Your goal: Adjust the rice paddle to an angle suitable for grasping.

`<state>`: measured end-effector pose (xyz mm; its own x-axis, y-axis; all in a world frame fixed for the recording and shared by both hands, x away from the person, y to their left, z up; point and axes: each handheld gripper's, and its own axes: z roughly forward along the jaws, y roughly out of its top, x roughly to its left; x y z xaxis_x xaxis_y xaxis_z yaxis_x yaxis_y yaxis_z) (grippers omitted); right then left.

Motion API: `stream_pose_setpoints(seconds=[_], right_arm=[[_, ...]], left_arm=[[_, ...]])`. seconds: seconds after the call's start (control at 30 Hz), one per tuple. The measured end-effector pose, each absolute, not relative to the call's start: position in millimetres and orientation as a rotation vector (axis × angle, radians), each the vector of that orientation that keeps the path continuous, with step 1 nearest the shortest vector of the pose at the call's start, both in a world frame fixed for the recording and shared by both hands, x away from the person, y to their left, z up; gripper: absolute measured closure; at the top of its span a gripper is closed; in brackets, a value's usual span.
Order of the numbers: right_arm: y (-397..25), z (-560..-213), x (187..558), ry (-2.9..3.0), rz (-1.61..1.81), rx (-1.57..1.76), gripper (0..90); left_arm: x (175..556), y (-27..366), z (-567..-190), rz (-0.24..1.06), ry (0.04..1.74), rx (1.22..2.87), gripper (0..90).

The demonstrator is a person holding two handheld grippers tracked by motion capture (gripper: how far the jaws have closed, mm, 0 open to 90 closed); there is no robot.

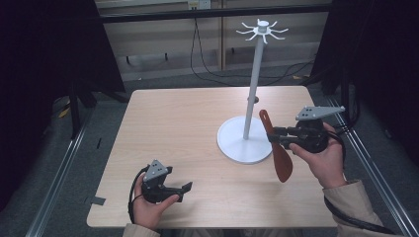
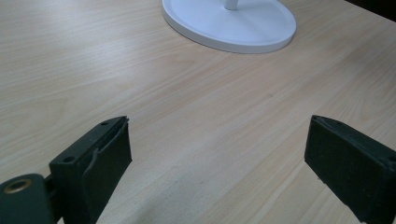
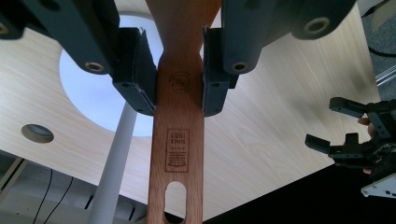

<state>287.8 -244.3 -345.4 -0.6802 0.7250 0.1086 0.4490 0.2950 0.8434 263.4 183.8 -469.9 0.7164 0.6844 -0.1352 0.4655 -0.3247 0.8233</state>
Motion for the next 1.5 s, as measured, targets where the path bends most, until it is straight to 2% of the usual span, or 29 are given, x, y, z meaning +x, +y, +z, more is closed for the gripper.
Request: stream_pose_setpoints(seconds=[1.5], right_arm=[[-251.1, -287.4, 290.4, 2.076, 1.458, 1.062, 67.0]], left_arm=[[264.0, 192.3, -471.7, 0.299, 0.895, 1.959, 7.0]])
